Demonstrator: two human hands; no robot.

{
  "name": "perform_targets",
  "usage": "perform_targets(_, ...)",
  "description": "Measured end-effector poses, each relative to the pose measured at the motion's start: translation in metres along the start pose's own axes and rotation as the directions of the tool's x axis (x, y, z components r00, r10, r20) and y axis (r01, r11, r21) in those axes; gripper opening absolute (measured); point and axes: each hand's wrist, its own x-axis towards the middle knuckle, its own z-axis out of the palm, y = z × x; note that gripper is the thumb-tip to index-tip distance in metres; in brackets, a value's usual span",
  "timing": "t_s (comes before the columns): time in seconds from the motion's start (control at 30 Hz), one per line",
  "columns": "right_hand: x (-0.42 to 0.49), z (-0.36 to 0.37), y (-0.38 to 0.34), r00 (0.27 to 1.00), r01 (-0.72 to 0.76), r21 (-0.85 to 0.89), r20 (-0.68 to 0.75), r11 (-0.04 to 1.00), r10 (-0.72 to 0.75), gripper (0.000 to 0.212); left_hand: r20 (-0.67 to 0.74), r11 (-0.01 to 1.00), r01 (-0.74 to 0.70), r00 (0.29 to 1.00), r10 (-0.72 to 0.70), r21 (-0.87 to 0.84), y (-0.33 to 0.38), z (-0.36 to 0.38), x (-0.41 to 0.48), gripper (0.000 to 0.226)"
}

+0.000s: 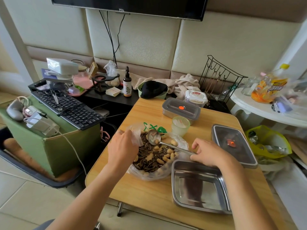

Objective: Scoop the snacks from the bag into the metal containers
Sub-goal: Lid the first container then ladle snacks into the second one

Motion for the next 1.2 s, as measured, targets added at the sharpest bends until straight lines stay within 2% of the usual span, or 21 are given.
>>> perform_targets(0.1,-0.004,-0.004,0.009,0.997,0.006,0.116,-0.072,0.993,0.003,0.027,-0.016,1.000,0.006,1.000,-0.006,0.005,0.000,0.001,-0.004,0.026)
perform_targets(0.2,-0.010,-0.011,0.019,0.996,0.075,0.374,-0.071,0.924,-0.052,0.025,-0.062,1.000,0.000,0.998,0.002,0.029,0.001,0.002,-0.009,0.023)
perform_targets(0.27,-0.017,-0.017,0.025,0.995,0.099,0.594,-0.062,0.798,-0.077,0.026,-0.124,0.998,-0.059,0.990,0.063,0.034,0.004,0.002,-0.013,0.021)
perform_targets(0.37,-0.021,-0.018,0.023,0.987,0.158,0.827,-0.155,0.540,-0.051,0.028,-0.199,0.976,-0.212,0.956,0.216,0.043,0.009,0.001,-0.015,0.019)
perform_targets(0.43,-0.019,-0.013,0.012,0.975,0.219,0.931,-0.222,0.292,-0.024,0.030,-0.138,0.955,-0.285,0.946,0.294,0.081,0.013,0.001,-0.016,0.020)
perform_targets(0.47,-0.016,-0.009,0.005,0.966,0.255,0.947,-0.259,0.196,-0.006,0.029,-0.075,0.948,-0.305,0.947,0.312,0.087,0.016,0.002,-0.017,0.019)
perform_targets(0.5,-0.012,-0.003,-0.003,0.954,0.292,0.944,-0.298,0.153,0.019,0.025,-0.011,0.943,-0.320,0.946,0.323,0.088,0.019,0.003,-0.019,0.017)
perform_targets(0.53,-0.008,0.003,-0.011,0.936,0.334,0.924,-0.348,0.187,0.046,0.020,0.050,0.938,-0.334,0.943,0.330,0.089,0.020,0.004,-0.020,0.014)
perform_targets(0.63,0.001,0.017,-0.029,0.864,0.392,0.723,-0.501,0.569,0.042,0.013,0.208,0.934,-0.343,0.925,0.319,0.095,0.021,0.008,-0.019,0.020)
perform_targets(0.7,0.003,0.021,-0.037,0.815,0.430,0.584,-0.580,0.688,-0.018,0.020,0.292,0.943,-0.326,0.910,0.295,0.063,0.018,0.009,-0.017,0.032)
perform_targets(0.77,0.003,0.020,-0.040,0.720,0.514,0.437,-0.687,0.738,-0.095,0.026,0.321,0.949,-0.315,0.902,0.290,0.028,0.016,0.007,-0.014,0.039)
perform_targets(0.83,0.001,0.016,-0.040,0.608,0.590,0.267,-0.768,0.762,-0.202,0.029,0.293,0.952,-0.304,0.914,0.282,0.033,0.014,0.006,-0.011,0.036)
perform_targets(0.93,-0.001,0.008,-0.038,0.472,0.665,0.003,-0.776,0.747,-0.418,0.025,0.203,0.942,-0.304,0.940,0.273,0.142,0.010,0.004,-0.007,0.040)
perform_targets(1.0,-0.001,0.008,-0.037,0.439,0.667,-0.090,-0.754,0.740,-0.488,0.028,0.151,0.936,-0.291,0.952,0.265,0.198,0.007,0.004,-0.006,0.045)
perform_targets(1.07,-0.003,0.008,-0.040,0.437,0.665,-0.107,-0.746,0.739,-0.502,0.033,0.130,0.946,-0.252,0.965,0.229,0.205,0.005,0.004,-0.006,0.044)
perform_targets(1.2,-0.012,0.008,-0.051,0.440,0.686,-0.125,-0.714,0.717,-0.545,0.041,0.209,0.984,-0.156,0.969,0.134,0.091,0.006,0.007,-0.008,0.040)
